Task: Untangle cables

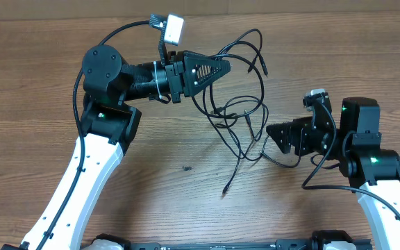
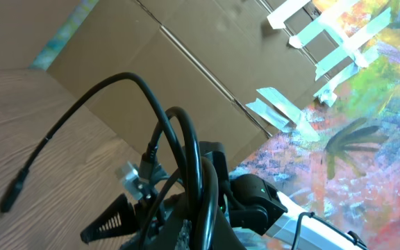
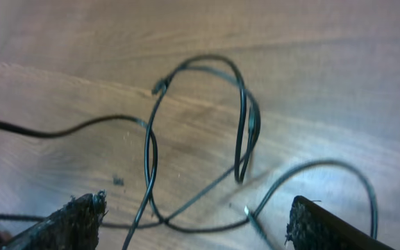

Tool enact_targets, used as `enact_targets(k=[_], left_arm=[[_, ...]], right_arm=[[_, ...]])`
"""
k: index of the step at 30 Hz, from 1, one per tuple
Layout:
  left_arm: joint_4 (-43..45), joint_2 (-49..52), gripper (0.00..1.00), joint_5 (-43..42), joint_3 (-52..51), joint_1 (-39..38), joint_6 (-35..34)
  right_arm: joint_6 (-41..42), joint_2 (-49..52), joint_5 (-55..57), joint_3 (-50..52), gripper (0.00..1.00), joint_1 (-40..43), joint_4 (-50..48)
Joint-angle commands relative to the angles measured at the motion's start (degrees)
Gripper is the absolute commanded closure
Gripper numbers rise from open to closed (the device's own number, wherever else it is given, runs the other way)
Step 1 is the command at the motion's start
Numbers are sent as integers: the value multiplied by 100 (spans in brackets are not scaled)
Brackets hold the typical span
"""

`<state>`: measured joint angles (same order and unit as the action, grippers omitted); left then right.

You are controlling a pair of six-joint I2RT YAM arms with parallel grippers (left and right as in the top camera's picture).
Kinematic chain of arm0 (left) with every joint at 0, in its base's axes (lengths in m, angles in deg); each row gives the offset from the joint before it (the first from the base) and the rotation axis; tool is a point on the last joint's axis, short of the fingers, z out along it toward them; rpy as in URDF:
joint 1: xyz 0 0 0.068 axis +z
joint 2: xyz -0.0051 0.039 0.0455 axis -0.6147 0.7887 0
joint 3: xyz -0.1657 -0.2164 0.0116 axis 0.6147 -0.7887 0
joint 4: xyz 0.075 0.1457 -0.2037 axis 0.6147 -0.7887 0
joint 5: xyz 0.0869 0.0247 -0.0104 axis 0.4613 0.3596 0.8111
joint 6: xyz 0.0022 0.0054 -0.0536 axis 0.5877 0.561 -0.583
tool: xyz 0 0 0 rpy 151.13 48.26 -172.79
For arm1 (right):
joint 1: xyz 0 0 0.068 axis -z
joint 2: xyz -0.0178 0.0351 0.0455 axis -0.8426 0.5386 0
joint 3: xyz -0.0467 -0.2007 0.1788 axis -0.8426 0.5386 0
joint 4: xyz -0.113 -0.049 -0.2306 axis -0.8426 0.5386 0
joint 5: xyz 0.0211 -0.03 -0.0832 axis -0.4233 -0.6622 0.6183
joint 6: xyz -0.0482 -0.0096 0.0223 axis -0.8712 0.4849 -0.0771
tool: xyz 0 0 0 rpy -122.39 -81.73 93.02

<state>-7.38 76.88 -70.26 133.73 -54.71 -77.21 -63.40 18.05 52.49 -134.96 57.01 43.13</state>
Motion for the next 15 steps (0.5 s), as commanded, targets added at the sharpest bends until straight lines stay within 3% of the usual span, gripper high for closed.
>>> enact_targets(k=[1,7,12,15], left_arm=[[76,-76,96,-28,96,26,66],[125,-76,96,-214,96,26,483],[-313,-76,95,-610,96,26,1488],[-1086,-76,96,-691,96,28,2507]], right_arm=[[28,-4,44,-31,12,-24,175],[26,-4,-293,-31,13,-24,313],[52,-4,-295,-31,13,-24,269],[291,-4,-520,-33,14,-24,-15]])
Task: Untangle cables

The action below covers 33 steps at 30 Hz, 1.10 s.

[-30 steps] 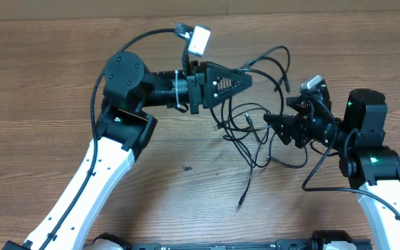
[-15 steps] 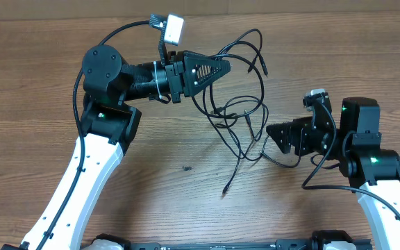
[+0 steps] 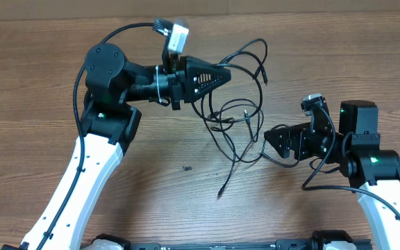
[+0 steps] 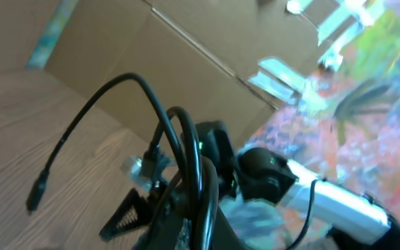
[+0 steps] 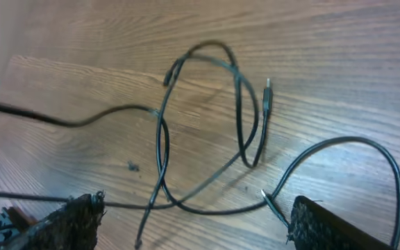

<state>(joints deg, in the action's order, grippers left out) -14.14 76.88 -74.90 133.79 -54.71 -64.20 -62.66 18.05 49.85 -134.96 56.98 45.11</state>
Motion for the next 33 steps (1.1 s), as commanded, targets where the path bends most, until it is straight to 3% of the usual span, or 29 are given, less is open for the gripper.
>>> enact_targets(k=[1,5,9,16,24,33], left_arm=[[-627,-76,96,-227,90,28,1451],[-1840,-76,96,-223,90,31,2796],[-2590,-76,96,46,90,39,3639],[-3274,-76,96,769,90,74,4157],[-3742,-74,96,960,90,72,4787],[-3703,-74,96,1174,90,61,4675]], right_arm=[[236,-4,-317,-33,14,-22,-299],[275,-4,-463,-33,14,-22,-586],[273,-4,-503,-33,13,-22,-835],[323,-4,-678,-31,13,-22,-1375],[1211,-4,-1071,-33,12,-22,-2131],[1316,-4,-1685,-31,10,-70,-2240]])
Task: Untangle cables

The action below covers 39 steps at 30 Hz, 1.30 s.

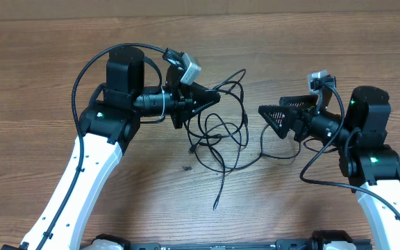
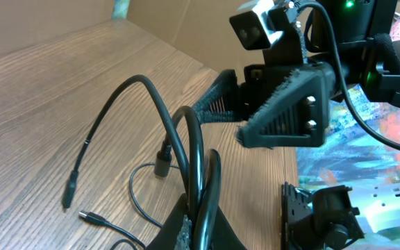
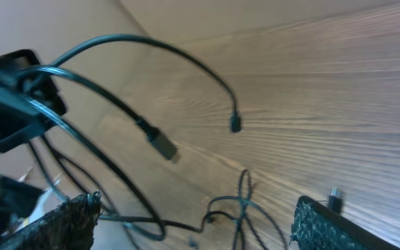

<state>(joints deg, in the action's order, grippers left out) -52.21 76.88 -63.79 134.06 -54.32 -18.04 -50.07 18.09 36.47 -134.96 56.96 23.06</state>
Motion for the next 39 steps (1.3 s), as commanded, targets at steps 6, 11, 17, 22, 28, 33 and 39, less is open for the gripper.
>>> enact_targets(k=[6,11,17,22,28,33,39], left_arm=[[699,-74,96,63,63,-94,-695],[1067,-74,96,63,63,-282,-1005],[1314,-74,96,72,63,-505,-1032],[1456,-76,96,68,63,-514,-1318],[1797,-74,96,61,63,-697,-2234],[1790,-74,82,68,63,-960,-2227],[1762,-76,68,63,63,-758,-2229]], right_arm=[[35,-7,-332,-31,9,-385,-39],[35,-2,-103,-31,9,-555,-39],[35,-2,-107,-31,10,-562,-39],[35,17,-103,-31,16,-562,-61],[39,452,-105,-31,31,-562,-208],[39,769,-59,-31,58,-557,-428],[195,767,682,-33,96,-553,-398]])
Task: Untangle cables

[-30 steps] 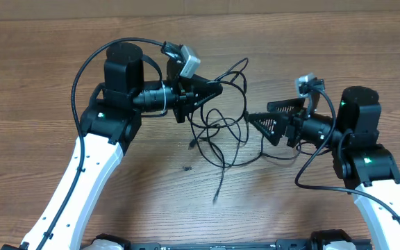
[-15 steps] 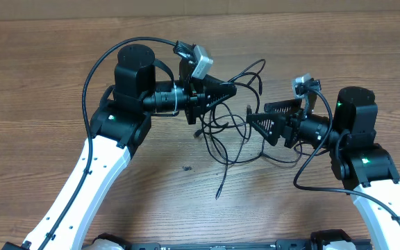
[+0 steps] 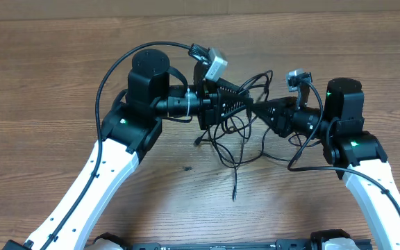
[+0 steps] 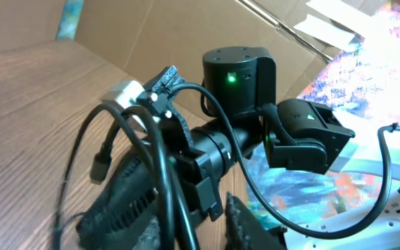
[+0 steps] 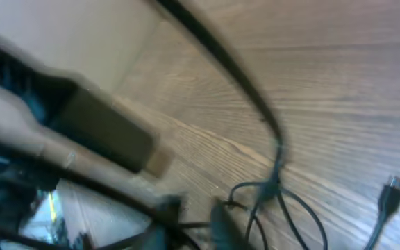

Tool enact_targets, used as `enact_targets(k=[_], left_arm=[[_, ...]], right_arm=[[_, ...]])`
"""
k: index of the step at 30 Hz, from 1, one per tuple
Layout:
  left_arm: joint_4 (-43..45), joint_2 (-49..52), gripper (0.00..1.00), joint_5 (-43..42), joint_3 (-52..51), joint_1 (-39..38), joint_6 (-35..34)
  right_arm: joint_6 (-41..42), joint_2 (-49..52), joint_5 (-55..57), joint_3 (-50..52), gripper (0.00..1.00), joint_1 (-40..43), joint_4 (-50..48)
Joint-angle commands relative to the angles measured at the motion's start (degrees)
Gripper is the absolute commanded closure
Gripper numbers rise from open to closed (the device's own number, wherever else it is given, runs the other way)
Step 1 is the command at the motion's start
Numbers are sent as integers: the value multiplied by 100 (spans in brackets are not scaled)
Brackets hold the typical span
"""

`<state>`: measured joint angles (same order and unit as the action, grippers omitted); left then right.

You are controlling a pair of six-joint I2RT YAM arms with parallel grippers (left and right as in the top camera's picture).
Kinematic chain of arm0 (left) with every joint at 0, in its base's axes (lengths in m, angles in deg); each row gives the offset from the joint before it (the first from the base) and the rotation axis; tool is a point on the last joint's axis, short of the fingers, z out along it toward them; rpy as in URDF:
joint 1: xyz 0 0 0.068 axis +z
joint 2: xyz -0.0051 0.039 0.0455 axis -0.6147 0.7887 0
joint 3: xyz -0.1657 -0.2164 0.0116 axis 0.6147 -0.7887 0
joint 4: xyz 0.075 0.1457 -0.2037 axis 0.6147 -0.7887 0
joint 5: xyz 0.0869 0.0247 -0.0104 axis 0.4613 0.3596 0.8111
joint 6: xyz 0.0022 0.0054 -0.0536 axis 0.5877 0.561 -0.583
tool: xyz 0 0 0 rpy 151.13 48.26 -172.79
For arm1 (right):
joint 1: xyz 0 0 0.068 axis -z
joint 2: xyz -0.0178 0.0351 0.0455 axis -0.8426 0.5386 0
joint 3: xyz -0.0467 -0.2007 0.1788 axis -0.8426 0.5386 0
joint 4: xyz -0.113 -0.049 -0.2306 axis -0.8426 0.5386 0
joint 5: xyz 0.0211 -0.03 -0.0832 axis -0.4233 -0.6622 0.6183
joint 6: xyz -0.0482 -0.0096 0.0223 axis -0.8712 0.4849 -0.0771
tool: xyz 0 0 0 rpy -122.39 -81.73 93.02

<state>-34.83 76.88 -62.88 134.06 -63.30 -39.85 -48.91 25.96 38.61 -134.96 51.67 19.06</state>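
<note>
Several thin black cables [image 3: 232,136] hang in a tangle at the table's middle. My left gripper [image 3: 246,104] points right and is shut on a few strands, which rise from its jaws in the left wrist view [image 4: 164,173]. My right gripper [image 3: 258,109] points left and meets it tip to tip. In the blurred right wrist view the right gripper [image 5: 200,221] has its fingers drawn close together on a strand. Its ribbed finger [image 4: 117,198] shows beside the held cables. One loose cable end [image 3: 233,197] lies toward the front.
The wooden table [image 3: 47,69] carries only the cables and both arms. Each arm's own black lead loops above it, the left one [image 3: 117,59] and the right one [image 3: 304,149]. Cardboard and a painted wall stand beyond the table [image 4: 367,83].
My left gripper has moved right with its cables to the table's middle. The right gripper stood open a short way off. Now its tip touches the left one and its fingers have come together.
The left gripper held the cable bundle up at the back while the right gripper hung open and low on the right over the strands. The right gripper then rose and turned to face the left one. Now both meet at the bundle.
</note>
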Motion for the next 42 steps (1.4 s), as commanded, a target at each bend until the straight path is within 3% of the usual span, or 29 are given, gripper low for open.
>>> enact_targets(k=[1,5,9,19,29,32,34,37,41,42], left_arm=[[11,-76,68,-31,63,175,-48],[-199,-76,70,-31,63,411,-48],[-562,-76,82,-33,63,693,-48],[-1335,-76,96,-22,63,1327,72],[-1541,-76,96,17,63,1882,105],[-1733,-76,96,17,63,2140,105],[-1886,-76,96,13,63,2288,103],[-1961,-76,96,-219,63,2503,98],[-1604,-76,96,-977,63,2616,-127],[-1172,-76,96,-1355,63,2614,-494]], right_arm=[[87,-20,535,-33,96,-24,9],[251,-20,999,-33,96,17,52],[404,-20,1027,-33,96,251,63],[529,-446,949,-39,96,960,310],[527,-1274,975,-39,92,1034,743],[525,-1362,981,-39,85,1032,960],[527,-1362,1010,-39,70,1032,1132],[525,-1362,1038,-37,61,1032,1399],[522,-1362,1038,-37,51,1032,1554],[522,-1362,1038,-37,47,1032,1585]])
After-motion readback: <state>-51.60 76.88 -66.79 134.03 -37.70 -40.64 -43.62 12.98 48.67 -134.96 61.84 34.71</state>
